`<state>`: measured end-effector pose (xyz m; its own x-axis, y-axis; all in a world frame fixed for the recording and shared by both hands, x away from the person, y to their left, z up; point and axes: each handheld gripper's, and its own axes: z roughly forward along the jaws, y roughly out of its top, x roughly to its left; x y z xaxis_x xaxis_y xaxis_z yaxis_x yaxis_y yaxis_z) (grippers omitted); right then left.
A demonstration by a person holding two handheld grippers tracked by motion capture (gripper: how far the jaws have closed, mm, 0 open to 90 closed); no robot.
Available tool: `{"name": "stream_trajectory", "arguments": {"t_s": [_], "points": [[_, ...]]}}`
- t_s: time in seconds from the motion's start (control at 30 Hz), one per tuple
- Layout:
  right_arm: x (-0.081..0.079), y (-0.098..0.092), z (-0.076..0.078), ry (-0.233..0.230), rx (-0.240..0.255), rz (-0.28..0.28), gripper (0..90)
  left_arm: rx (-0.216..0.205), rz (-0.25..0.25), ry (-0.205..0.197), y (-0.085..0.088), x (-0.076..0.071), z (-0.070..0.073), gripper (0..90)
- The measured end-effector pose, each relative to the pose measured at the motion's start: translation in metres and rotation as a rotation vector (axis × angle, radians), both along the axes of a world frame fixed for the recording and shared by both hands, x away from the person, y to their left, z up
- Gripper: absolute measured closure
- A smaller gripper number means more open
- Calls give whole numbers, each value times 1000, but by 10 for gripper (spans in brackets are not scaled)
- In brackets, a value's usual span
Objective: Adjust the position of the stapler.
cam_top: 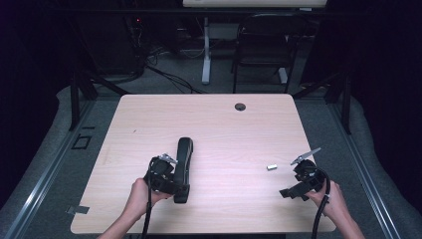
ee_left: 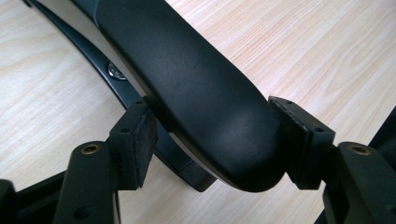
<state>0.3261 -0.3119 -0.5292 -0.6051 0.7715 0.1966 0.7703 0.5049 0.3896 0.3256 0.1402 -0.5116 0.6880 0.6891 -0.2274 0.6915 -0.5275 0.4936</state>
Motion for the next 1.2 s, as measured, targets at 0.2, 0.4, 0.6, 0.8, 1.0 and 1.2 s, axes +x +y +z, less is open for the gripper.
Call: {"name": "stream_trajectory", "arguments": {"t_s": [0.2, 0.4, 0.6, 0.8, 1.0, 1.2], "points": [[-1, 0, 3, -9, -2, 8, 34, 22, -17, -1, -12, 0, -1, 326], [0, 0, 4, 0, 1, -5, 38, 0, -26, 23, -22, 4, -4, 288], [-1, -1, 5, 5, 17, -14, 41, 20, -47, 18, -34, 5, -6, 250], [-1, 0, 8, 4, 33, -28, 45, 36, -88, -20, -30, 3, -3, 208], [-4, 3, 13, -9, 44, -26, 34, 22, -122, 10, -17, -2, -3, 140], [-3, 7, 15, -17, 45, -35, 33, -8, -116, 17, 3, -9, 2, 102]]}}
